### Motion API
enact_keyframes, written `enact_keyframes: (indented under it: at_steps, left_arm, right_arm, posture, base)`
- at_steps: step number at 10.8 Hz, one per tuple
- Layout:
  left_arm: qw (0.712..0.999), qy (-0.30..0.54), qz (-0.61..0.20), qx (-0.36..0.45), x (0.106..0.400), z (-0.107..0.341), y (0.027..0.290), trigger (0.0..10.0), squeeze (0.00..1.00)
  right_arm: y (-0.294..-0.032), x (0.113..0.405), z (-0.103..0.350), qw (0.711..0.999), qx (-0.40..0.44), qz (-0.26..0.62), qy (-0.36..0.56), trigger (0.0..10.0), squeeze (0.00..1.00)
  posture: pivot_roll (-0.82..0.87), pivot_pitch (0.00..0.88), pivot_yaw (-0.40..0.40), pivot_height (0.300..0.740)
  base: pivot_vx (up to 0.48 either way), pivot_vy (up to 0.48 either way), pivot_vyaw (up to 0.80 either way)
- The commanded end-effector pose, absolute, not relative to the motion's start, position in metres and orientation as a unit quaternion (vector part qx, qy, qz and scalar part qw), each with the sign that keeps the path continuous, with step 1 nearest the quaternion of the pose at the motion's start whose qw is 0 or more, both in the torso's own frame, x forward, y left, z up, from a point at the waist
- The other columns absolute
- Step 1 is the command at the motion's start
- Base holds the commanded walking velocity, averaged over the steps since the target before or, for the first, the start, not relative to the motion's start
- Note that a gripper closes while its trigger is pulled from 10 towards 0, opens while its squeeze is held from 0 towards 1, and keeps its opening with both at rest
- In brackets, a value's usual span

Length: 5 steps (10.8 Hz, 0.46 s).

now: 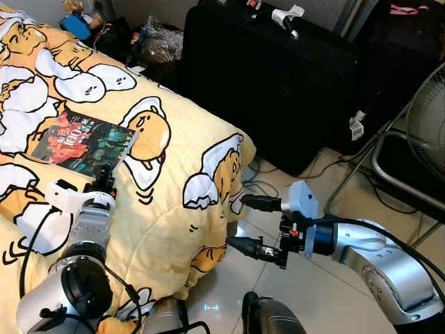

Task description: Clean up the room

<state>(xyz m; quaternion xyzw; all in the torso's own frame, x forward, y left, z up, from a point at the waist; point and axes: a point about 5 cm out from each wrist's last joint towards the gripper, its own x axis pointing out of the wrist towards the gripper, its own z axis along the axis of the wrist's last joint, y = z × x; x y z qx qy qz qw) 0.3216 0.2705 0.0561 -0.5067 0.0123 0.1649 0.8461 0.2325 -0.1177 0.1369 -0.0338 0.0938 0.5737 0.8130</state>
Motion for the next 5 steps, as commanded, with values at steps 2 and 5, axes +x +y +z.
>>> enact_keyframes:
  at_steps: [2,5]
  left_arm:
    - [0.838,0.025,0.166,-0.519,0.3169,0.0465,0.2644,0.0,0.00]
    - [0.844,0.024,0.138,-0.518,0.3146,0.0432,0.2586,0.0,0.00]
  right_arm:
    - [-0.1178,0.2307,0.1315,0.808,-0.039,0.579,0.102,10.0,0.00]
    - [-0.1203,0.2343,0.1348,0.822,-0.041,0.560,0.092,10.0,0.00]
  posture:
    - [-0.17,0.231,-0.006,0.740]
    - [-0.16,0.195,0.004,0.740]
  base:
    - [0.000,0.000,0.00]
    - [0.000,0.000,0.00]
